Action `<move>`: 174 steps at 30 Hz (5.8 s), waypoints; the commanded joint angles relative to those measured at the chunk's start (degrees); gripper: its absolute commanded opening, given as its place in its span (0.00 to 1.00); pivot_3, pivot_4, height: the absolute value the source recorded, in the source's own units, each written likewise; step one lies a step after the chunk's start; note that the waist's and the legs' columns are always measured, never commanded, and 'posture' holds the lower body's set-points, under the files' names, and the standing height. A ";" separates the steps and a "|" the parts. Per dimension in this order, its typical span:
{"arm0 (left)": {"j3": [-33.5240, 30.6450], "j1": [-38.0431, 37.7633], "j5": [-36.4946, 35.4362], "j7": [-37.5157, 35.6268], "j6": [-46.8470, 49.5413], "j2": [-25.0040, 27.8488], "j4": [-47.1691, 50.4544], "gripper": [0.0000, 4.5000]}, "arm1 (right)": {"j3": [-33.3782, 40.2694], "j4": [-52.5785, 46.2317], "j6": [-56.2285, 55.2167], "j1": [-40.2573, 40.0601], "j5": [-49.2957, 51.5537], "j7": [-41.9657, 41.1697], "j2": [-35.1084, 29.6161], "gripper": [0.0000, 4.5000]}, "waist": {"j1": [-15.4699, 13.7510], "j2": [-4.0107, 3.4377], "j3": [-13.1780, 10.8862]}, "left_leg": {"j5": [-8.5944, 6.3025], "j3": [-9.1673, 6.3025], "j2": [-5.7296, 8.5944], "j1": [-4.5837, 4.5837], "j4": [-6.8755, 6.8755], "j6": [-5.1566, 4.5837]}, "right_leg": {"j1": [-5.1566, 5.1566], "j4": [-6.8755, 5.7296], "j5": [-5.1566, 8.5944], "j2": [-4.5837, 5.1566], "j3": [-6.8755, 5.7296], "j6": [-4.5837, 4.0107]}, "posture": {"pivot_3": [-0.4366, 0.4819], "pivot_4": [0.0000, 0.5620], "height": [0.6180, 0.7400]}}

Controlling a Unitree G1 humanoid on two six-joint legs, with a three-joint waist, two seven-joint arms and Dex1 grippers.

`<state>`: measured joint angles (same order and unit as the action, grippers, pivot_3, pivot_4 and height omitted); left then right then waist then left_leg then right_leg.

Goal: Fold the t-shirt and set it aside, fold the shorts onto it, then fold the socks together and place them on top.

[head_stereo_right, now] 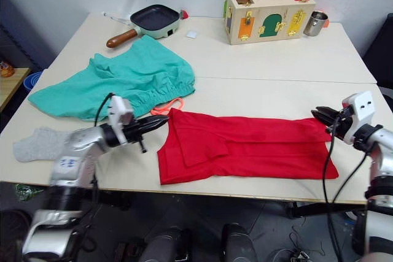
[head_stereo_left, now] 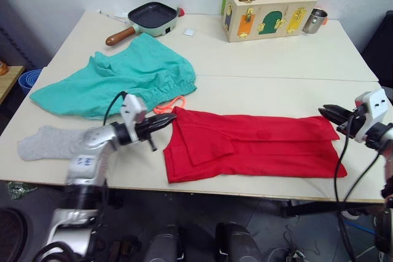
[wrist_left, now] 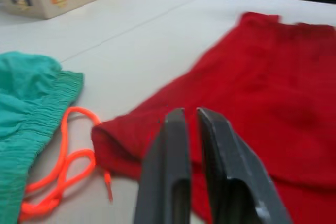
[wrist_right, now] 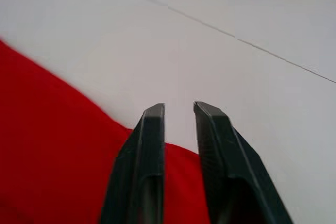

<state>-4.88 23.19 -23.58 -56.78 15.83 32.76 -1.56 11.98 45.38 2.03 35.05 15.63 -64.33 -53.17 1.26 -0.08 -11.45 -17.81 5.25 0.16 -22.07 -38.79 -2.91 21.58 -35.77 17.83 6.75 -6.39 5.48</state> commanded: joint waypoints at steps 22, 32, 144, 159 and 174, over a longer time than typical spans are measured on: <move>-9.44 -11.88 -12.73 -5.14 4.30 7.69 15.94 0.94 | -22.59 28.63 9.01 30.16 -28.49 -2.68 2.07 0.48 | 0.39 -0.13 -0.08 | -0.11 0.09 0.01 -0.22 0.05 0.09 | 0.35 -0.11 0.16 -0.02 -0.01 -0.28 | 0.48 0.27 1.00; -10.22 -11.78 -12.61 -3.66 4.01 8.09 16.46 0.94 | -22.21 29.55 6.19 31.16 -29.61 2.18 3.73 0.00 | 0.44 -0.13 -0.08 | -0.12 0.09 0.00 -0.21 0.00 0.11 | 0.35 -0.12 0.16 -0.02 0.01 -0.28 | 0.48 0.27 1.00; 10.32 5.87 12.02 9.57 42.74 -12.11 15.10 0.00 | -3.41 27.39 8.27 28.13 -14.12 35.01 17.15 0.01 | 0.08 0.61 0.41 | 0.21 0.05 0.08 -0.98 -0.27 -0.06 | 0.95 -0.41 -0.05 -0.13 0.21 -0.01 | 0.48 0.27 1.00; 10.96 22.75 10.09 0.68 22.84 -2.09 -5.94 0.96 | -9.82 -37.86 63.56 -0.33 6.10 -10.53 -4.73 1.00 | -2.43 0.27 0.30 | 0.20 -0.10 0.06 -1.09 -0.22 0.03 | 0.98 -0.30 -0.05 -0.17 0.00 -0.02 | 0.48 0.27 1.00; 14.33 47.22 18.90 3.88 1.77 -26.41 -65.00 0.96 | 0.21 -85.90 90.47 -24.89 19.83 21.50 18.97 1.00 | -2.63 0.51 0.41 | 0.18 0.01 0.13 -1.18 -0.31 -0.10 | 1.07 -0.27 -0.15 -0.13 -0.03 0.02 | 0.48 0.27 1.00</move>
<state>10.41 69.14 -5.25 -53.52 19.03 7.16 -64.41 12.43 -38.66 91.73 11.46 34.12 -46.00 -34.92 -1.37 0.43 -11.04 -17.63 5.28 0.29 -23.22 -39.10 -3.01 22.65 -36.06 17.67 6.62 -6.38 5.50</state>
